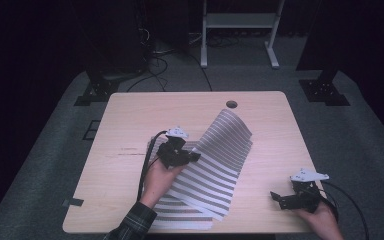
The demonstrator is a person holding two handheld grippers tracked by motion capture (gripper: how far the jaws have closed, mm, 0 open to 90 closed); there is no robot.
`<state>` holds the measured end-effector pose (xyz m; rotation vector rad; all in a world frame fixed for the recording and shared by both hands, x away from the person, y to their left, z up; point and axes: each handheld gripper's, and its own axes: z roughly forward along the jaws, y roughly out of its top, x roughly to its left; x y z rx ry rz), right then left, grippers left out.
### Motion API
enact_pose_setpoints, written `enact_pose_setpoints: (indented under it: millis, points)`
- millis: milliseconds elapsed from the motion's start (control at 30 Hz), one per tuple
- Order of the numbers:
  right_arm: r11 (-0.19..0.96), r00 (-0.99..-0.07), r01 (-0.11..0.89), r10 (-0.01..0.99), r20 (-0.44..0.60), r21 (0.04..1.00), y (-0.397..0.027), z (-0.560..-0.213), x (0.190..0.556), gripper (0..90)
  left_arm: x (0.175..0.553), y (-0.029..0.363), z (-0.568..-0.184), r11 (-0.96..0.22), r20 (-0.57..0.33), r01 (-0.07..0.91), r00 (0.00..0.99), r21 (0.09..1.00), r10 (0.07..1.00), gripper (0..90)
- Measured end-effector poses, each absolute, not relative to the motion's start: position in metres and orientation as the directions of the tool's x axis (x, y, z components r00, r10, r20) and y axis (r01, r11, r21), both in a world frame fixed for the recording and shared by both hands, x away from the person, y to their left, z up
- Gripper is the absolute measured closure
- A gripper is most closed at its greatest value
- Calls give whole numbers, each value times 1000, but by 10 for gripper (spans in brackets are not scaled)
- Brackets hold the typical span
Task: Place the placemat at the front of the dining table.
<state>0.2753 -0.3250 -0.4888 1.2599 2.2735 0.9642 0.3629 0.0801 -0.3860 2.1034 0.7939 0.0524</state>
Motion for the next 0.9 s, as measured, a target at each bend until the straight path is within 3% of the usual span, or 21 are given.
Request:
enact_pose_setpoints:
  millis: [900]
  points:
    - [373,-542,594,840,13,713,-325,-489,275,12,383,0,-419,-387,-307,544,794,745,524,888]
